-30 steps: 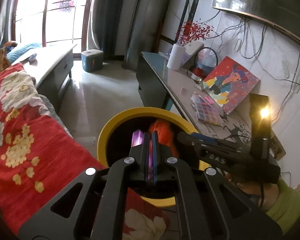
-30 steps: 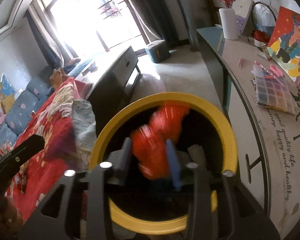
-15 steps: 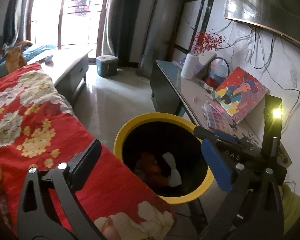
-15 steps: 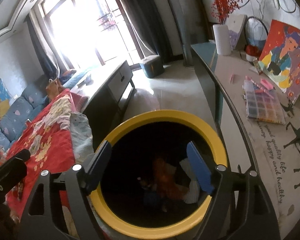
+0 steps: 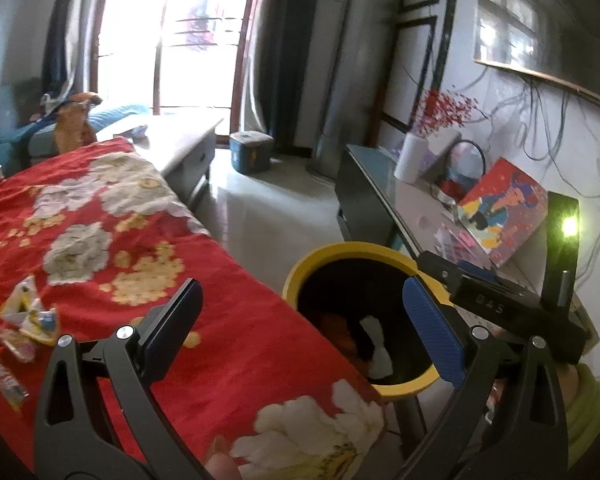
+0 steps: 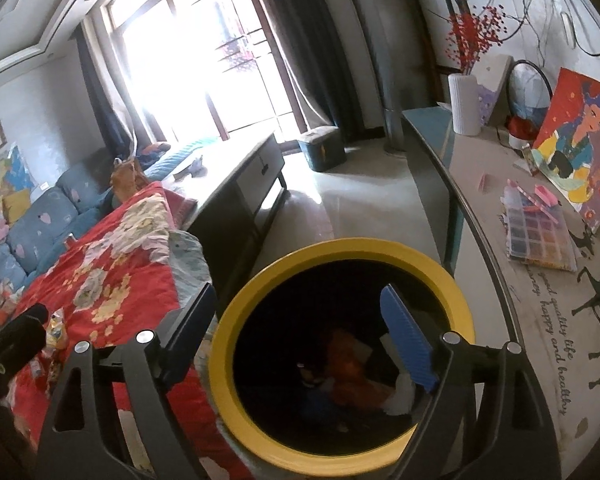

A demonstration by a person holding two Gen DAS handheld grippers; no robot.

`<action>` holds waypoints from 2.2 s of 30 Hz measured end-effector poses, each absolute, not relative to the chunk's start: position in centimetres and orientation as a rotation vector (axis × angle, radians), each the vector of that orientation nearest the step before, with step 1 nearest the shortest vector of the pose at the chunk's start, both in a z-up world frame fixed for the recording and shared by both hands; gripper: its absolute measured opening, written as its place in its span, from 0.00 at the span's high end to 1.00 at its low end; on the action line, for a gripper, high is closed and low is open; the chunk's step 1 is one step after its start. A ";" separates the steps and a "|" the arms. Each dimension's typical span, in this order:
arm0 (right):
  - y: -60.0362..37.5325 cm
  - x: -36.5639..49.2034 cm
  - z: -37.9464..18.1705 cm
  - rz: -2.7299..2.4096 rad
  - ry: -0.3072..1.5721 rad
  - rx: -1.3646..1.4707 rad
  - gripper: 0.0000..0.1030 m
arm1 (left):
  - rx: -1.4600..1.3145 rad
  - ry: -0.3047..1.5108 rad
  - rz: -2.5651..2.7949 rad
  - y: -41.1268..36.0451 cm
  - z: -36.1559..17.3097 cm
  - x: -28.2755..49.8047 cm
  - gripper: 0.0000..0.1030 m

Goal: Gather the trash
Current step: 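Move both grippers back toward the remaining wrappers on the bedspread, then lower both open grippers toward the candy tube and chocolate wrapper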

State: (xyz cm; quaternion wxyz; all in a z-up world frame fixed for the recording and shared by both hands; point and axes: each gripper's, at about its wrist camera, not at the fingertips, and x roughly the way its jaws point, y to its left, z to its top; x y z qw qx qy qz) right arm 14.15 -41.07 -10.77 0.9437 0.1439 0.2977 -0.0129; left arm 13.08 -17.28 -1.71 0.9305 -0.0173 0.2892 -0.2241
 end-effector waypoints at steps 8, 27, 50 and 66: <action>-39.1 14.0 -10.1 0.010 0.601 0.269 0.20 | -0.066 0.560 -0.389 -14.3 -1.1 12.2 0.11; -32.0 13.3 -8.8 0.158 0.590 0.194 0.19 | -0.137 0.524 -0.234 -7.3 -0.8 10.9 0.11; -23.5 11.8 -8.6 0.348 0.615 0.099 0.18 | -0.227 0.504 -0.062 -0.1 -0.9 9.9 0.11; -17.3 12.2 -8.5 0.483 0.643 0.044 0.18 | -0.326 0.500 0.076 5.8 -1.4 9.6 0.11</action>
